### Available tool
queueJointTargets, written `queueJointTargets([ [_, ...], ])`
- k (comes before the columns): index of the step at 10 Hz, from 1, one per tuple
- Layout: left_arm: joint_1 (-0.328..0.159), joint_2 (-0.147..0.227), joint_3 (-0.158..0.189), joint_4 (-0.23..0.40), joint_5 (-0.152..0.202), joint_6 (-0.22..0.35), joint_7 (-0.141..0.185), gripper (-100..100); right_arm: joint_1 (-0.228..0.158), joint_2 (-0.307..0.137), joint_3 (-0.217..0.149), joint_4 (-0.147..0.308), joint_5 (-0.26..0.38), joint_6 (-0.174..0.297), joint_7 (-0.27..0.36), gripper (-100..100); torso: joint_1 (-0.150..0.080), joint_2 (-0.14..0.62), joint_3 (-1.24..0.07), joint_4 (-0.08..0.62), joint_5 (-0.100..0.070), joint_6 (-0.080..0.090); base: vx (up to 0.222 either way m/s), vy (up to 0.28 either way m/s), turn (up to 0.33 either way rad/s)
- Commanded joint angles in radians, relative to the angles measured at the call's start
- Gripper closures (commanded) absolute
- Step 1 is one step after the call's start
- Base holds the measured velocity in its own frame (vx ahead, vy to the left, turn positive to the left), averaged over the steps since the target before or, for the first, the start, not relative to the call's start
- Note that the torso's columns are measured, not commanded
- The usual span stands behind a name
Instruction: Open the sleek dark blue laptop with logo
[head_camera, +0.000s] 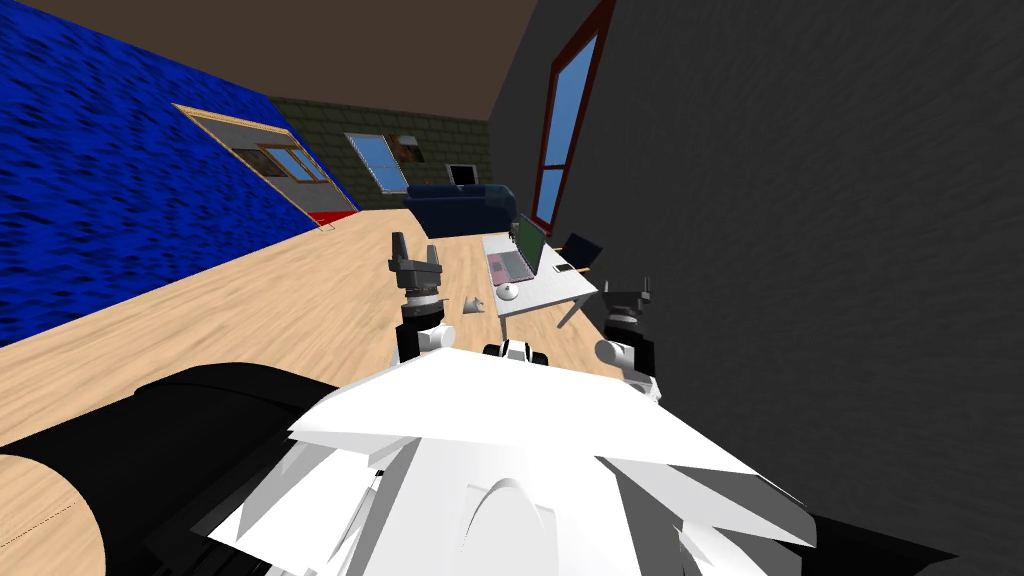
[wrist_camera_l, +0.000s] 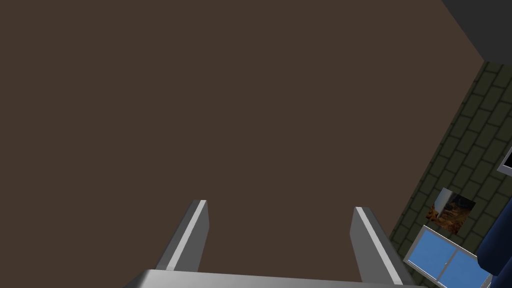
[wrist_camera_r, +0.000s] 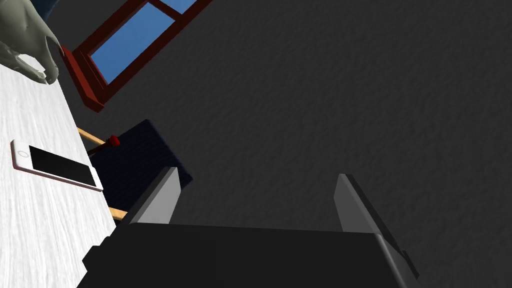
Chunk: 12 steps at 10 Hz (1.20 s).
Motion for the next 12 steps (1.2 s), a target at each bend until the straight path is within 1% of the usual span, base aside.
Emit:
queueJointTargets([
  [1, 0.0, 0.0, 0.0, 0.0, 0.0, 0.0, 0.0, 0, -0.036, 0.002, -0.002, 0.049, -0.06, 0.024, -0.071, -100, 0.001, 0.0, 0.0, 0.0, 0.0, 0.0, 0.024, -0.088, 0.043],
  [2, 0.0, 0.0, 0.0, 0.0, 0.0, 0.0, 0.0, 0, -0.036, 0.002, -0.002, 0.049, -0.06, 0.024, -0.079, -100, 0.001, 0.0, 0.0, 0.0, 0.0, 0.0, 0.018, -0.071, 0.038],
  [3, 0.0, 0.0, 0.0, 0.0, 0.0, 0.0, 0.0, 0, -0.059, 0.002, 0.001, 0.085, -0.1, 0.034, -0.117, -100, 0.002, 0.001, 0.0, 0.0, 0.0, 0.0, 0.015, -0.081, 0.061],
  [4, 0.0, 0.0, 0.0, 0.0, 0.0, 0.0, 0.0, 0, -0.059, 0.002, 0.001, 0.085, -0.1, 0.034, -0.125, -100, 0.001, 0.001, 0.001, 0.0, 0.0, 0.0, 0.012, -0.063, 0.043],
  [5, 0.0, 0.0, 0.0, 0.0, 0.0, 0.0, 0.0, 0, -0.082, 0.003, 0.006, 0.121, -0.139, 0.044, -0.165, -100, 0.002, 0.002, 0.001, 0.0, 0.001, 0.0, 0.007, -0.064, 0.069],
  [6, 0.0, 0.0, 0.0, 0.0, 0.0, 0.0, 0.0, 0, -0.082, 0.003, 0.006, 0.121, -0.139, 0.044, -0.17, -100, 0.002, 0.001, 0.001, 0.0, 0.001, 0.0, 0.012, -0.058, 0.046],
  [7, 0.0, 0.0, 0.0, 0.0, 0.0, 0.0, 0.0, 0, -0.107, 0.005, 0.013, 0.158, -0.178, 0.054, -0.212, -100, 0.002, 0.001, 0.001, 0.0, 0.0, 0.0, 0.02, -0.069, 0.078],
  [8, 0.0, 0.0, 0.0, 0.0, 0.0, 0.0, 0.0, 0, -0.107, 0.005, 0.013, 0.158, -0.178, 0.054, -0.215, -100, 0.001, 0.0, 0.0, 0.0, 0.0, 0.0, 0.022, -0.058, 0.048],
  [9, 0.0, 0.0, 0.0, 0.0, 0.0, 0.0, 0.0, 0, -0.132, 0.007, 0.02, 0.194, -0.216, 0.065, -0.258, -100, 0.001, 0.0, 0.0, 0.0, 0.0, 0.0, 0.028, -0.051, 0.105],
  [10, 0.0, 0.0, 0.0, 0.0, 0.0, 0.0, 0.0, 0, -0.158, 0.01, 0.029, 0.224, -0.247, 0.075, -0.282, -100, 0.002, 0.0, 0.0, 0.0, 0.0, 0.0, 0.033, -0.076, 0.15],
  [11, 0.0, 0.0, 0.0, 0.0, 0.0, 0.0, 0.0, 0, -0.158, 0.01, 0.029, 0.23, -0.254, 0.075, -0.301, -100, 0.0, 0.0, 0.0, 0.0, 0.0, 0.0, 0.032, -0.072, 0.043],
  [12, 0.0, 0.0, 0.0, 0.0, 0.0, 0.0, 0.0, 0, -0.184, 0.013, 0.039, 0.266, -0.291, 0.086, -0.338, -100, 0.001, 0.001, 0.0, 0.0, 0.0, 0.001, 0.037, -0.068, 0.085],
])
